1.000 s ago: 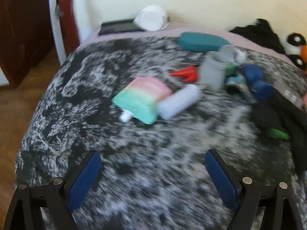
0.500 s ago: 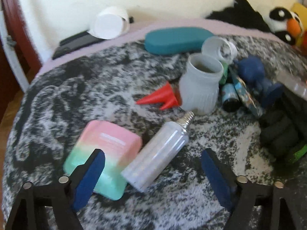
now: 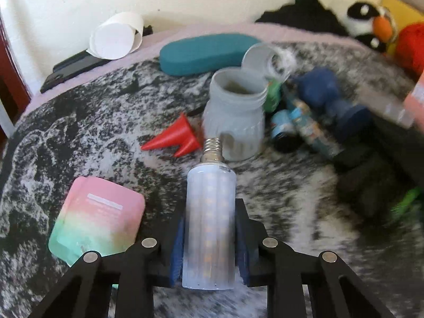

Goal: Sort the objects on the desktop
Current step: 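Grasp the frosted LED bulb with left tool while right tool grasps the pill bottle, then carry the bulb and pill bottle over the pink box and release both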

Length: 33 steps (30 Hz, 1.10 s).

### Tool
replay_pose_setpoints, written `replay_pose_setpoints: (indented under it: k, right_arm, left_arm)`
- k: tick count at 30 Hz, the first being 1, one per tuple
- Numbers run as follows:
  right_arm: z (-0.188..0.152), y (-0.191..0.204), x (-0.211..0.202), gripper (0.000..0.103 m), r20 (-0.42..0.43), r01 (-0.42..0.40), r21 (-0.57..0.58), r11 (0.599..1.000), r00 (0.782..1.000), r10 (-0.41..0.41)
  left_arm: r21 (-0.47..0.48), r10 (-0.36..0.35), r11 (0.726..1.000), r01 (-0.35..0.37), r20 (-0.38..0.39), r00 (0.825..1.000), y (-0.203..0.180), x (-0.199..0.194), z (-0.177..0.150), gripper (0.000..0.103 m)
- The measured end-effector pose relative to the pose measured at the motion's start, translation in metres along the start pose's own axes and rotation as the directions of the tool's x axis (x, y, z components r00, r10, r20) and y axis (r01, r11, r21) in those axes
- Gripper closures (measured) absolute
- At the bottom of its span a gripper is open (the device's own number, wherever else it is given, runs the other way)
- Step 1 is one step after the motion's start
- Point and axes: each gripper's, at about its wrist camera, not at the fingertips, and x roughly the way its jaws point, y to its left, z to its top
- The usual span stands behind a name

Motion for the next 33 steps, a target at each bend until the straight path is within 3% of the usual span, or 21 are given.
replay_pose_setpoints:
  k: [7,16,25,33]
  right_arm:
    - [-0.004,0.018,-0.033,0.057,0.067,0.018,-0.045,0.999,0.998,-0.015]
    - [-0.022,0.056,-0.097,0.058,0.175,-0.055,-0.124,0.991,0.982,0.076]
    - [-0.041,0.088,-0.184,0.058,0.333,-0.113,-0.189,0.976,0.927,0.172]
    - [-0.063,0.055,-0.257,0.058,0.47,-0.092,-0.141,0.986,0.87,0.148]
  left_arm:
    - [0.016,-0.025,1.0,0.024,0.072,0.997,-0.018,-0.049,0.002,0.076]
    - [0.01,-0.03,1.0,0.029,0.172,0.985,-0.051,-0.126,-0.003,0.076]
    - [0.089,-0.08,0.994,0.056,0.285,0.955,-0.124,-0.191,-0.001,0.076]
    - [0.199,-0.161,0.975,0.095,0.344,0.925,-0.21,-0.232,0.007,0.076]
